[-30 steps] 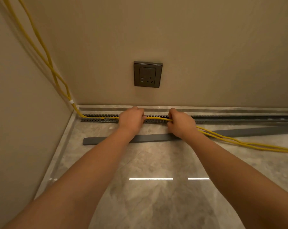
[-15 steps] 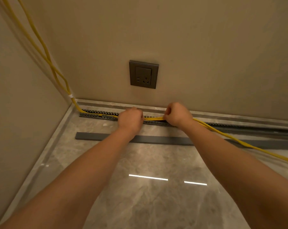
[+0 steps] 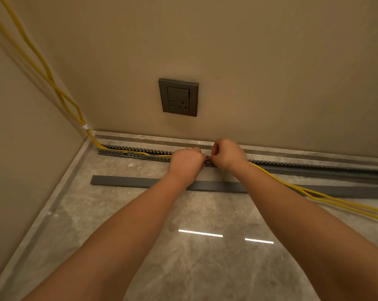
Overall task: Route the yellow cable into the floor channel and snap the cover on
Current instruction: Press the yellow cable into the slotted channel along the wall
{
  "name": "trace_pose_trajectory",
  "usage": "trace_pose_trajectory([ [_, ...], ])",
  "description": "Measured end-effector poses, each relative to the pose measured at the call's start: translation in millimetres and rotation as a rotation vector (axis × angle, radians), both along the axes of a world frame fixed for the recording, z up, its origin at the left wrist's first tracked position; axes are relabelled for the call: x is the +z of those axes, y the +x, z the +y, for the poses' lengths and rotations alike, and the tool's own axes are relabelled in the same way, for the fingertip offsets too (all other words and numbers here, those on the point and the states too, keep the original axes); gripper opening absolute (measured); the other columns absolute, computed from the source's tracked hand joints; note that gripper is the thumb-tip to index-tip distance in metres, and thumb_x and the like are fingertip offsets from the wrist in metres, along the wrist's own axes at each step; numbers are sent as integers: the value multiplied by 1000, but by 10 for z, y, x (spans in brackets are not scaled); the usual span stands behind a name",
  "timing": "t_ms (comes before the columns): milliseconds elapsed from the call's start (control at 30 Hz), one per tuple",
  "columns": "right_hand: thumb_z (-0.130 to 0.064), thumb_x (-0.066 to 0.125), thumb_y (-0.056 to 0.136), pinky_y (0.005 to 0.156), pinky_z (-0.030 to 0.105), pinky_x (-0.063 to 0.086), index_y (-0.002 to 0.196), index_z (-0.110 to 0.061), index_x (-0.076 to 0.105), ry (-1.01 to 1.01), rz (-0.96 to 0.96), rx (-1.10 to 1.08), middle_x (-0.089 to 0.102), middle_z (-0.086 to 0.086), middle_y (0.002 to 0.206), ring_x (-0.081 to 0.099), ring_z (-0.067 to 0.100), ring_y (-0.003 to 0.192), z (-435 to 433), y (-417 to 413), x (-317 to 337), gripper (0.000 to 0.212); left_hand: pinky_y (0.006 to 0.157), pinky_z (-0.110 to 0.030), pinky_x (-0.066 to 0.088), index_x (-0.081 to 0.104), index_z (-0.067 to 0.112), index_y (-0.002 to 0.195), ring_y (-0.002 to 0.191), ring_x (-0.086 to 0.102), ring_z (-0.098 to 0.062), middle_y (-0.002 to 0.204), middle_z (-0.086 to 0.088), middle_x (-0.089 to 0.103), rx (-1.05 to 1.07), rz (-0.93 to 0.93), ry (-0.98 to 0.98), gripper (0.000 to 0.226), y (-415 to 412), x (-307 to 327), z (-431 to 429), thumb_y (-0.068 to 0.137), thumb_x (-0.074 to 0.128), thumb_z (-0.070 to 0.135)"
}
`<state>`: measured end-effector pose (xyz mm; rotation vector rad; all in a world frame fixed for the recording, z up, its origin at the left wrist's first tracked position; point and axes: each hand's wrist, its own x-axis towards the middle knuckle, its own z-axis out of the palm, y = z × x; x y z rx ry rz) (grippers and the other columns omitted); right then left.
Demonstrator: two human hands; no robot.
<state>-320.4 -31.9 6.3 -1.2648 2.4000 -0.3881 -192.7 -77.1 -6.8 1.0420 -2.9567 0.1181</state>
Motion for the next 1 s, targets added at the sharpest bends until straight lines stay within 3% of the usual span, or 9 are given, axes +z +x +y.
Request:
trace_pose_trajectory([
  [67, -14, 57, 83, 72, 32, 45, 79, -22, 58, 4, 27, 30, 68, 9, 104, 63, 31, 100, 22, 0, 6, 9, 61, -31, 39, 71, 22, 105, 92, 67, -28, 104, -4, 65, 24, -34, -22, 21, -49, 21, 1, 96, 53, 22],
  [200, -17, 52, 87, 72, 34, 44, 102, -11, 61, -7, 145, 65, 66, 14, 109, 61, 35, 101, 113, -14, 30, 18, 65, -31, 40, 70, 22, 109, 98, 66, -27, 108, -3, 66, 57, -70, -19, 23, -125, 54, 21, 95, 53, 16],
  [367, -33, 45, 93, 73, 35, 46, 100, -13, 63, 41, 217, 28, 67, 12, 105, 62, 33, 98, 362, -191, 69, 28, 72, -34, 48, 68, 23, 115, 101, 65, -27, 114, -4, 65, 91, -89, 17, 26, -166, 38, 40, 95, 54, 13],
  [633, -45, 40, 96, 80, 38, 49, 102, -17, 63, 136, 180, -14, 66, 7, 101, 62, 28, 95, 678, -405, 134, 36, 67, -29, 37, 67, 17, 112, 103, 65, -24, 113, -4, 66, 154, -163, -49, 30, -320, 127, 218, 92, 52, 0],
  [900, -22, 52, 94, 89, 44, 52, 103, -12, 60, 34, -154, -100, 64, 11, 108, 60, 29, 100, 758, -538, 97, 16, 68, -29, 34, 64, 18, 116, 106, 64, -23, 116, -3, 64, 215, -193, -50, 30, -402, 136, 309, 92, 54, 3],
  [1000, -16, 56, 90, 83, 41, 54, 93, -15, 63, -14, -98, -100, 68, 10, 101, 62, 29, 96, 710, -559, 122, 7, 68, -28, 35, 66, 17, 114, 104, 65, -22, 115, -2, 65, 232, -191, -49, 29, -432, 132, 320, 92, 54, 2],
])
